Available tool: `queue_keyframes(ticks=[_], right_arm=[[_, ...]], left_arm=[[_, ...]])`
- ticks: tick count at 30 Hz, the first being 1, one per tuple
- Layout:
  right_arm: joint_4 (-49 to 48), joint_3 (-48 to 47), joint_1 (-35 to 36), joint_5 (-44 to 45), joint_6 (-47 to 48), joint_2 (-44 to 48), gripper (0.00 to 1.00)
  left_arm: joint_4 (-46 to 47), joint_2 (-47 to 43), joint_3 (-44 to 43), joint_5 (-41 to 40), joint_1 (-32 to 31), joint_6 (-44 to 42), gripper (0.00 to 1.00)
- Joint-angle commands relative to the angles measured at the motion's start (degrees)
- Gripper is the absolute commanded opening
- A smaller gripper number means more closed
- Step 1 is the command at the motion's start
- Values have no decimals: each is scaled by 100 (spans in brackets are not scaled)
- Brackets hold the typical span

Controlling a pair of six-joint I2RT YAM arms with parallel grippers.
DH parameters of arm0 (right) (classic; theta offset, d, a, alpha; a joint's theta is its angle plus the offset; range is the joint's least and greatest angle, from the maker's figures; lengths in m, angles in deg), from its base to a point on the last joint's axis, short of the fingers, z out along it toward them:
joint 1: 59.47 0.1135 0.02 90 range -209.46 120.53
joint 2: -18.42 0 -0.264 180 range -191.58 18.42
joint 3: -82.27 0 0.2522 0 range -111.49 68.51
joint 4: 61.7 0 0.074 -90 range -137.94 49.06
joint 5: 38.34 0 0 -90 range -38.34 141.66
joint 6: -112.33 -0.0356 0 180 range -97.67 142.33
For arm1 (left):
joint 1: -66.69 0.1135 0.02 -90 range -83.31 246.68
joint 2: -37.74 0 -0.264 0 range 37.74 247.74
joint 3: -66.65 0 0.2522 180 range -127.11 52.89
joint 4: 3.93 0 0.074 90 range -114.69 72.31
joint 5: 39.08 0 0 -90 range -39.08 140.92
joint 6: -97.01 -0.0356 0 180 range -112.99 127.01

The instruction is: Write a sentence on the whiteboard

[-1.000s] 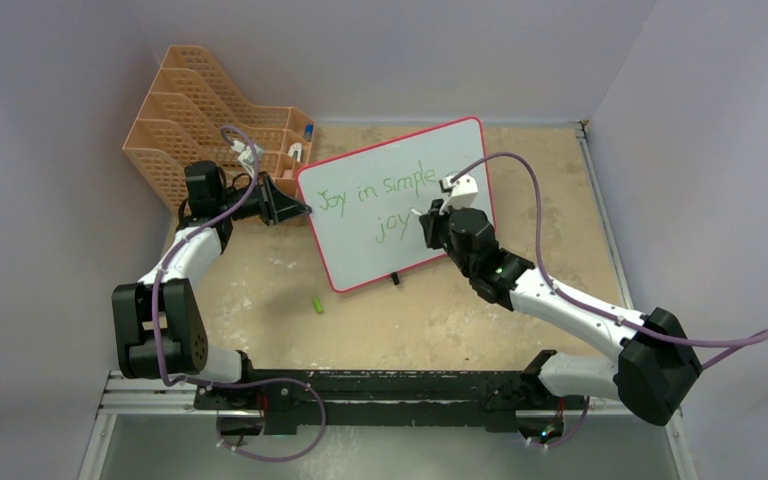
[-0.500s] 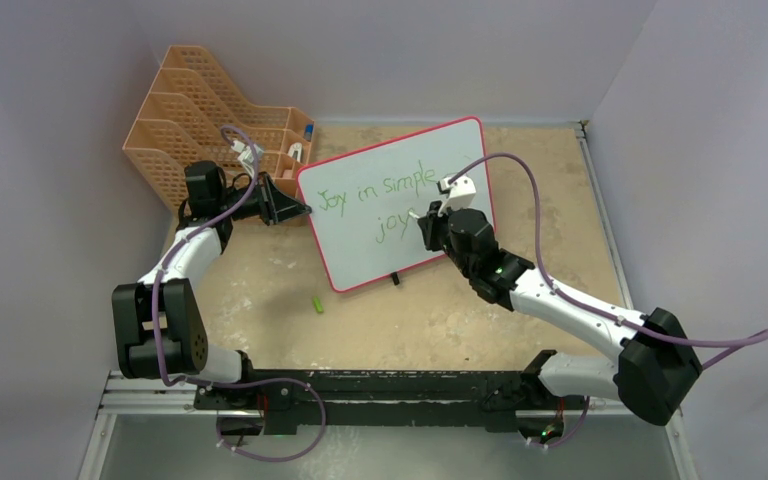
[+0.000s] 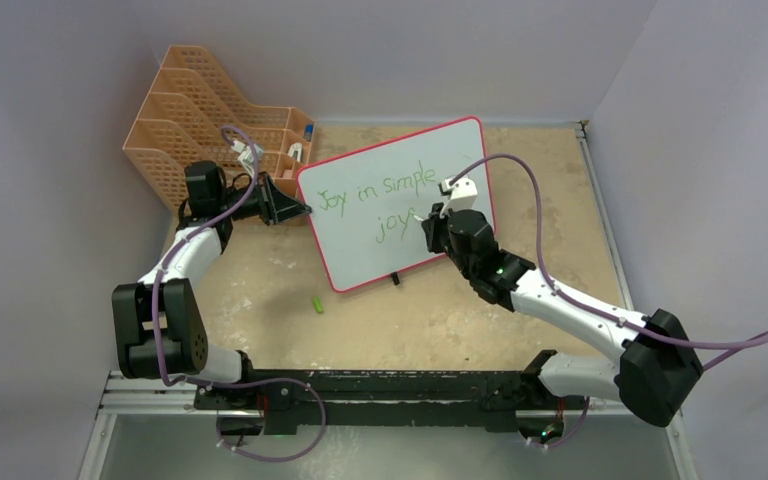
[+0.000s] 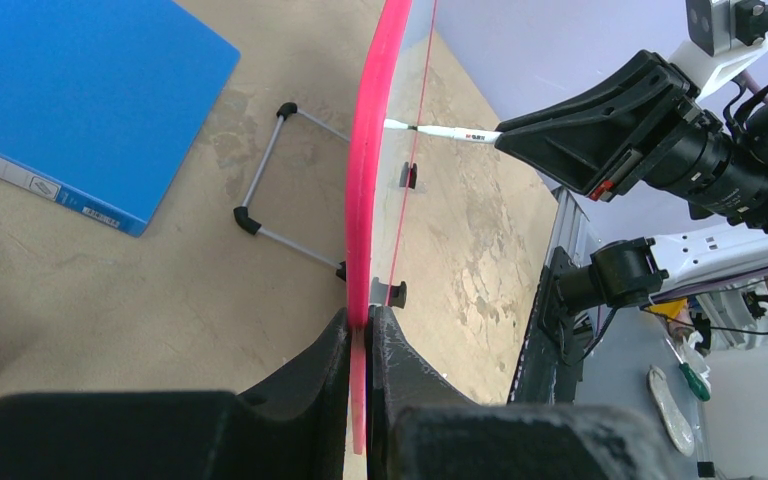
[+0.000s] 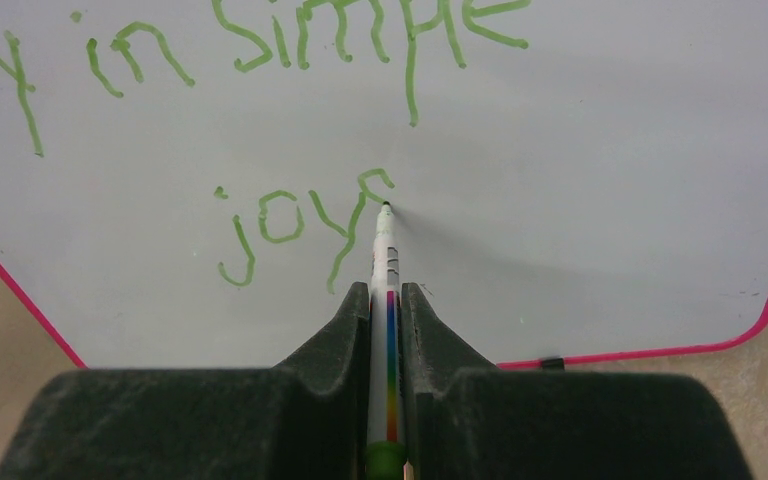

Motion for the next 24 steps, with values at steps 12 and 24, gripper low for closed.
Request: queue_keyframes(ticks=[12,24], right_arm=[[259,103,-15,50,-99,188,0],[-21,-40,-12,-165,-37,-30,0]], left_arm=[[17,-135,-172,3,-26,-128,0],[13,-136,-172,17,-28,-128,0]])
